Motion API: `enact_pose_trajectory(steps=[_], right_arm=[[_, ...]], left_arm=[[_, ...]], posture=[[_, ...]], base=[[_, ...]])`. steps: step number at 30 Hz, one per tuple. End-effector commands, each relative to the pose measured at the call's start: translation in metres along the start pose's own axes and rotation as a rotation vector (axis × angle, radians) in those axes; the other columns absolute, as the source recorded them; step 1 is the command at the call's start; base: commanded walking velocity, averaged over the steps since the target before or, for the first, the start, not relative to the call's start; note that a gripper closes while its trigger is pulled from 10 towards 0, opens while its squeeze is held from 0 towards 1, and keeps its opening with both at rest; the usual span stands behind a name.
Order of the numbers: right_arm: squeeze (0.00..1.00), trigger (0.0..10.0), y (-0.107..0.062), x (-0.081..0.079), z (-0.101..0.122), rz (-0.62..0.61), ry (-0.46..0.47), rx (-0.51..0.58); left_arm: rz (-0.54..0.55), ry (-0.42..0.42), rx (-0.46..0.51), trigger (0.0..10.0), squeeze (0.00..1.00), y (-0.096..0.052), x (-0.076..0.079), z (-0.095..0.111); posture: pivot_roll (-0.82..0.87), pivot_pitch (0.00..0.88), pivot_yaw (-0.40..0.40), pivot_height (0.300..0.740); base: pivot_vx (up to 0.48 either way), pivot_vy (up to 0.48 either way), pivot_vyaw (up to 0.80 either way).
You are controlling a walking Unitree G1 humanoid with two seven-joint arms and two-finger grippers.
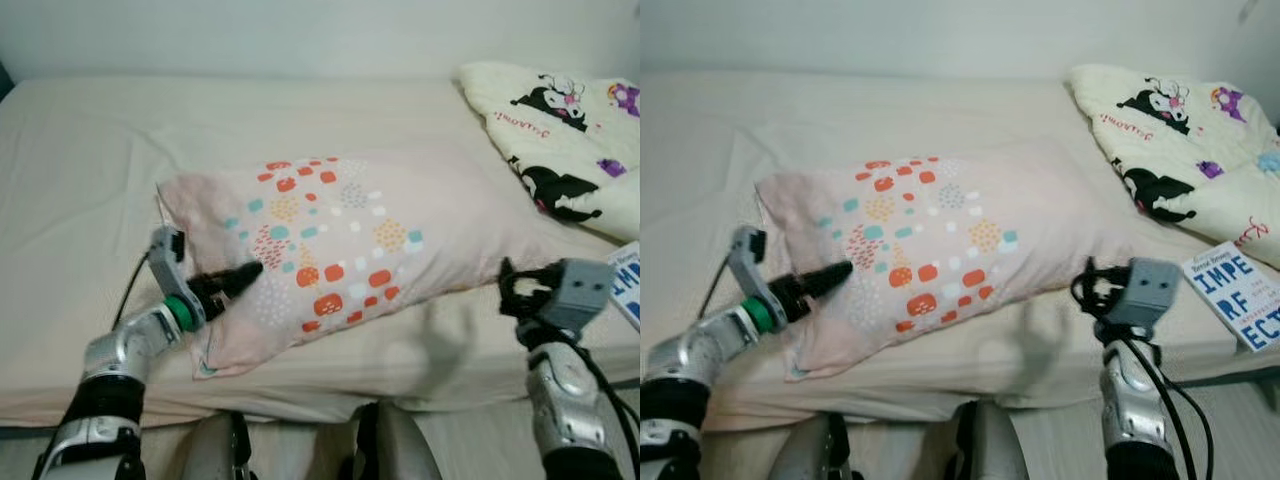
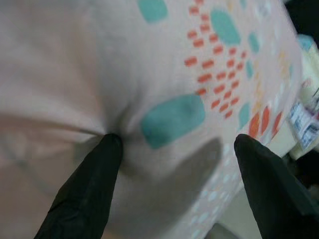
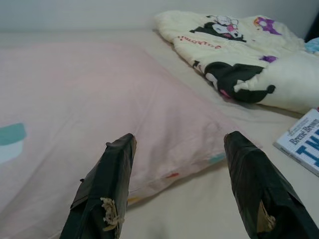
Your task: Clean up the room
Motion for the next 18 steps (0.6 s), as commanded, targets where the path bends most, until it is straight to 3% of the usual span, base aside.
enact_pose_trajectory(steps=[1,7,8,10,13,14,18], right_arm=[[0.00,10.0,-0.004,0.001,-0.006,0.009,0.028,-0.020],[0.00,10.0,-0.002,-0.019,0.000,0.075,0.070,0.001],[0.00,10.0,-0.002,-0.033,-0.001,0.118,0.092,-0.002],[0.00,10.0,-0.001,-0.039,-0.001,0.133,0.099,-0.005],[0.00,10.0,-0.001,-0.039,-0.001,0.133,0.099,-0.006],[0.00,10.0,-0.001,-0.039,-0.001,0.132,0.101,-0.006],[0.00,10.0,-0.002,-0.035,-0.002,0.122,0.100,-0.009]], left_arm=[[0.027,0.021,-0.051,10.0,1.00,0.005,-0.004,-0.022],[-0.004,-0.017,-0.101,10.0,1.00,0.022,0.013,-0.049],[-0.037,-0.031,-0.142,10.0,1.00,0.032,0.029,-0.066],[-0.046,-0.021,-0.176,10.0,1.00,0.038,0.039,-0.081],[-0.044,-0.016,-0.188,10.0,1.00,0.040,0.041,-0.086],[-0.033,-0.008,-0.199,10.0,0.00,0.042,0.043,-0.092],[-0.034,0.053,-0.237,10.0,0.00,0.046,0.051,-0.107]], posture=[[-0.09,0.169,-0.002,0.605],[-0.10,0.170,-0.001,0.605],[-0.09,0.170,-0.006,0.605],[-0.09,0.168,-0.009,0.605],[-0.09,0.168,-0.009,0.605],[-0.10,0.167,-0.007,0.605],[-0.12,0.171,-0.003,0.605]], base=[[0.000,0.000,0.00],[0.000,0.000,0.00],[0.000,0.000,0.00],[0.000,0.000,0.00],[0.000,0.000,0.00],[0.000,0.000,0.00],[0.000,0.000,0.00]])
Point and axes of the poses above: a point about 5 cm out from each wrist's last joint towards the gripper, its own y axis pointing out of the wrist towards the gripper, its own z axis along the axis of the wrist's last joint, x = y × z, the point moved 6 cm from there along y, pointing out of the wrist towards the gripper, and after that the axes turned 5 degrees about -y, right-handed, at the moved point
